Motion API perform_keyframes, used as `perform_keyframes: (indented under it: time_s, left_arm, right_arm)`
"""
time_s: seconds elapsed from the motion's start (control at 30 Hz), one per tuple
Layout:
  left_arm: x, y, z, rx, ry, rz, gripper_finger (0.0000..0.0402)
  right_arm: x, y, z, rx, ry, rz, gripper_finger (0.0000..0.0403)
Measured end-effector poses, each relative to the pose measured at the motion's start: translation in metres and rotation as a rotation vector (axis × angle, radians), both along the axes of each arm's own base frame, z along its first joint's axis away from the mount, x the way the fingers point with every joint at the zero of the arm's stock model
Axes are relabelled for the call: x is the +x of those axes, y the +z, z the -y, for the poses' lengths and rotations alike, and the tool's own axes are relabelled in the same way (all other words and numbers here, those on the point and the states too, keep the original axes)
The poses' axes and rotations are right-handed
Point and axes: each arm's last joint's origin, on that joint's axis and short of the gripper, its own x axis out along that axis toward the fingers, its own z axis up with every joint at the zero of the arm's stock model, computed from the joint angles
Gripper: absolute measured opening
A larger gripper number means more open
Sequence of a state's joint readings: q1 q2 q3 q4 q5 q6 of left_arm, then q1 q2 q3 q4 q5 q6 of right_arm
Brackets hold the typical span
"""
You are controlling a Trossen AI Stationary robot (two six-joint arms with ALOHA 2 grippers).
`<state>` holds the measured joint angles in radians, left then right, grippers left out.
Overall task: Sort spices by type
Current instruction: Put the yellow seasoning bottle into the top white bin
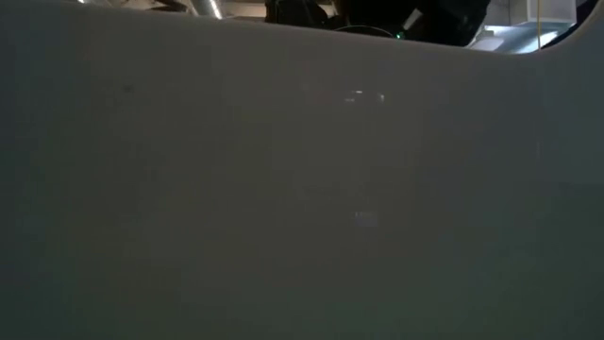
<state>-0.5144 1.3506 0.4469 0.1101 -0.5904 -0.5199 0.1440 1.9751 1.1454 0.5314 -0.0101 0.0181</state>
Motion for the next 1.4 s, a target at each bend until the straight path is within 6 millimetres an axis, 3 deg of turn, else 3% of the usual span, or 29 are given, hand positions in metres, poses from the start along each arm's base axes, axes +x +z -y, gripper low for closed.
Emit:
perform_keyframes:
  time_s: [0.43,0.7,1.4]
  left_arm:
    - [-0.003,-0.005,-0.005,0.024,0.047,0.011,0.0310]
    - [-0.004,-0.010,-0.011,0.014,0.049,0.083,0.0310]
    - [-0.001,-0.010,-0.020,0.015,0.091,0.084,0.0310]
  right_arm:
    - [0.000,-0.003,0.000,-0.003,-0.003,-0.024,0.0331]
    - [0.008,-0.020,-0.002,0.013,0.005,0.035,0.0331]
    - [0.008,-0.016,-0.009,0.054,0.073,0.048,0.0331]
